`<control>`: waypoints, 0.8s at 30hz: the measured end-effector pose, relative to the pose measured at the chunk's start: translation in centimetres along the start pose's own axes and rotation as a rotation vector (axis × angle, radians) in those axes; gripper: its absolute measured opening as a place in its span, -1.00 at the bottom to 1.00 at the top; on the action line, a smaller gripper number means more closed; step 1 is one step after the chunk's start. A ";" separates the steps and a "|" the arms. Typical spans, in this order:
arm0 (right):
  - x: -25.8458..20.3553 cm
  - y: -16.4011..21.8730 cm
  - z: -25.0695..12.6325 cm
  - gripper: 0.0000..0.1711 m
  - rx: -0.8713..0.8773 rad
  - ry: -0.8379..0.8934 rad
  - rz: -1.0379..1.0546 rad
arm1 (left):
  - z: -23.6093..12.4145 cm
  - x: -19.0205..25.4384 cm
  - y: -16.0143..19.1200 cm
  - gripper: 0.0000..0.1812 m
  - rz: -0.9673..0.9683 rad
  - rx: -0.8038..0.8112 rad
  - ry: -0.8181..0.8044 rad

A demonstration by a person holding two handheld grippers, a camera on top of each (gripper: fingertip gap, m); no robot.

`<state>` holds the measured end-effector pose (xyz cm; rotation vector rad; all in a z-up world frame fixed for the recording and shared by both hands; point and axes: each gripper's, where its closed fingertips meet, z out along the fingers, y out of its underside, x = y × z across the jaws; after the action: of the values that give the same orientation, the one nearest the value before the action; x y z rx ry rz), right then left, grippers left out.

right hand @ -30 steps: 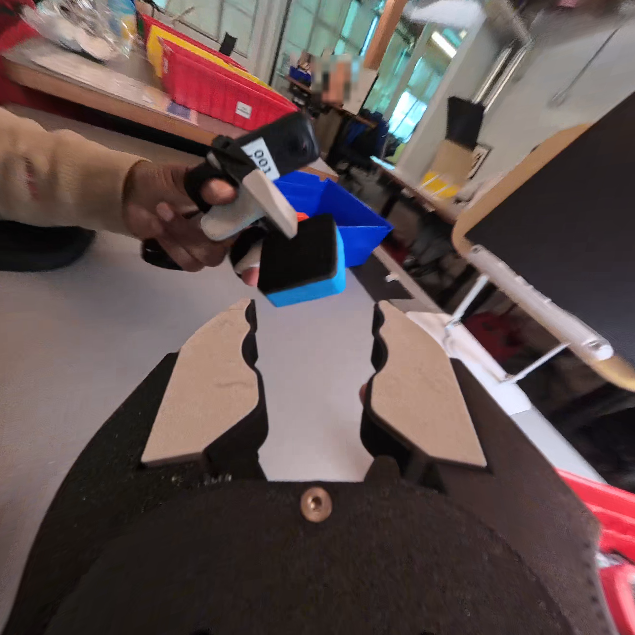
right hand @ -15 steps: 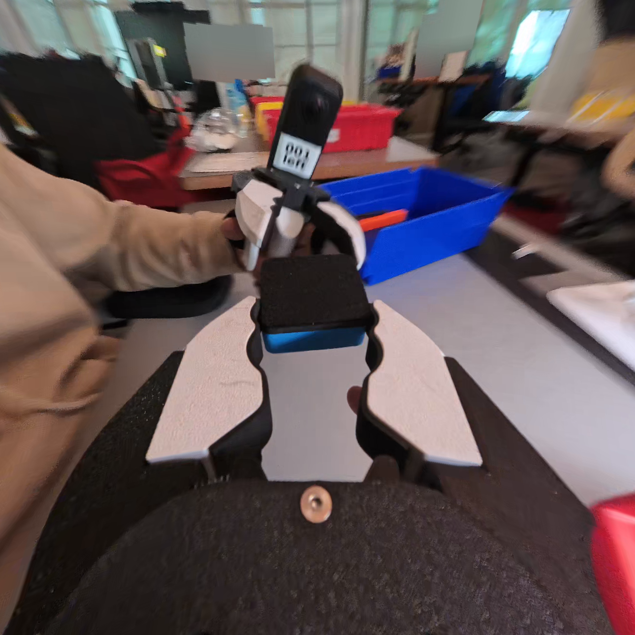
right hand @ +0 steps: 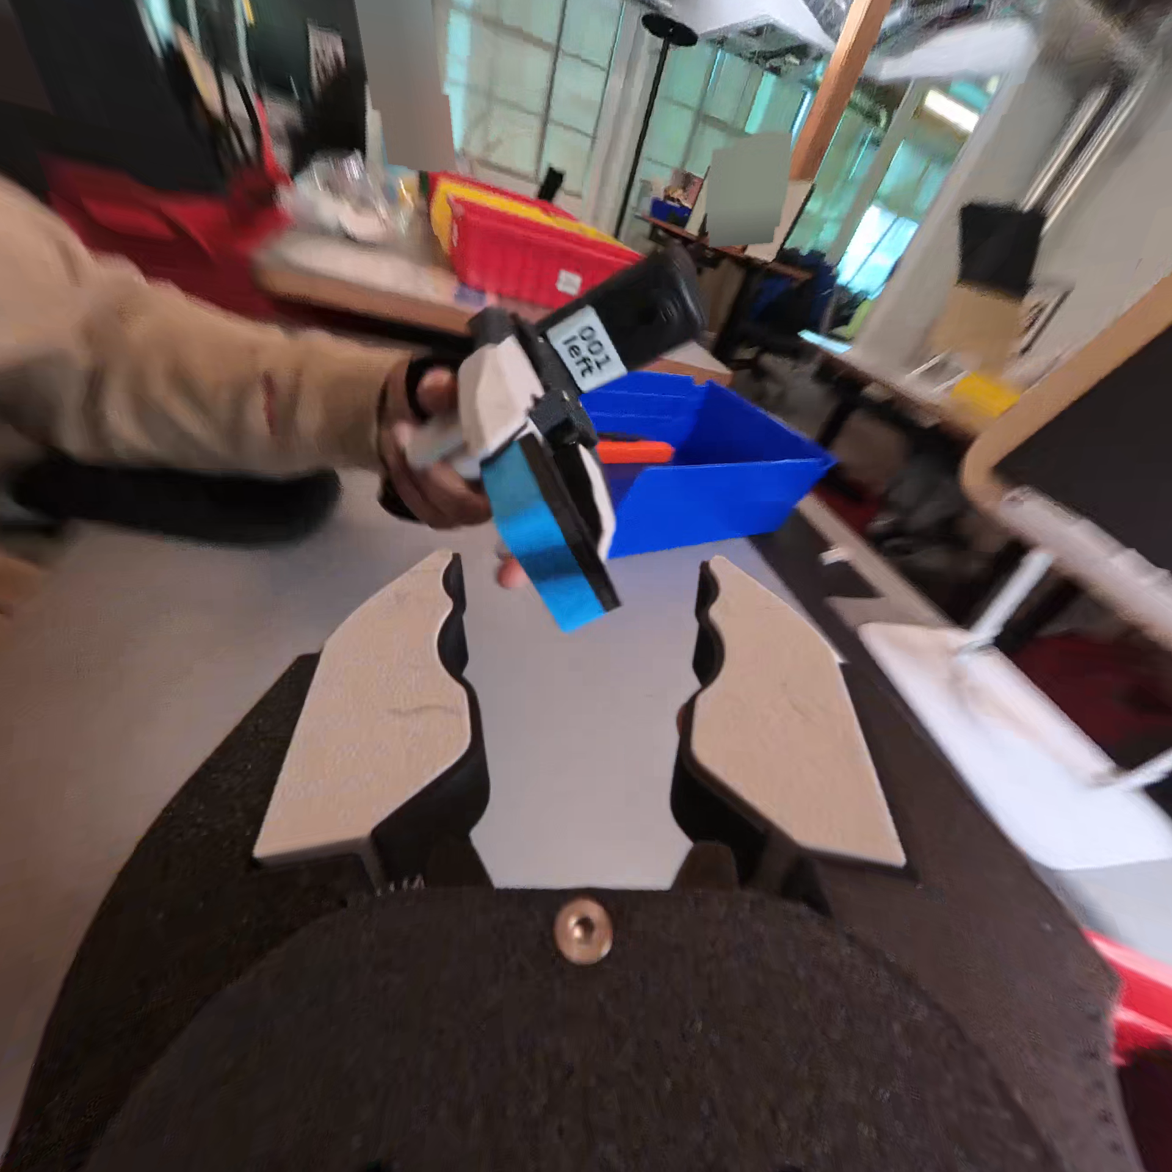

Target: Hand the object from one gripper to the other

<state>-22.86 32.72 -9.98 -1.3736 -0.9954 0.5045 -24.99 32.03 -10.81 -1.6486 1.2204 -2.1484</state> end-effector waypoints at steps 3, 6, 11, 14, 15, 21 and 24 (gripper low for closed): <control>-1.0 0.8 0.5 -0.18 -0.090 0.037 -0.254 | 0.4 0.2 1.3 -0.38 -0.162 -0.054 0.116; -2.2 1.8 1.1 -0.59 -0.141 0.020 -0.370 | 1.1 0.3 1.8 -0.38 -0.150 -0.065 0.122; -1.3 0.5 0.3 -0.73 -0.057 -0.046 -0.012 | -0.1 0.4 -0.5 -0.36 0.241 0.032 -0.047; -1.2 0.2 -0.2 -0.73 -0.020 -0.186 0.347 | -0.5 0.2 -1.0 -0.33 0.578 0.011 -0.247; -1.3 0.2 -0.2 -0.73 -0.011 -0.236 0.460 | -0.4 0.1 -1.0 -0.31 0.682 -0.008 -0.308; -3.9 0.6 0.5 -0.73 -0.023 -0.604 1.086 | 1.0 1.0 1.5 -0.22 1.047 -0.153 -0.346; -4.2 0.7 0.7 -0.74 -0.017 -0.652 1.162 | 0.9 0.3 1.6 -0.38 1.155 -0.201 -0.437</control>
<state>-25.51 29.87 -11.91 -1.7623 -0.5790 1.8941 -24.85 30.39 -11.66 -0.9290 1.6536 -0.9378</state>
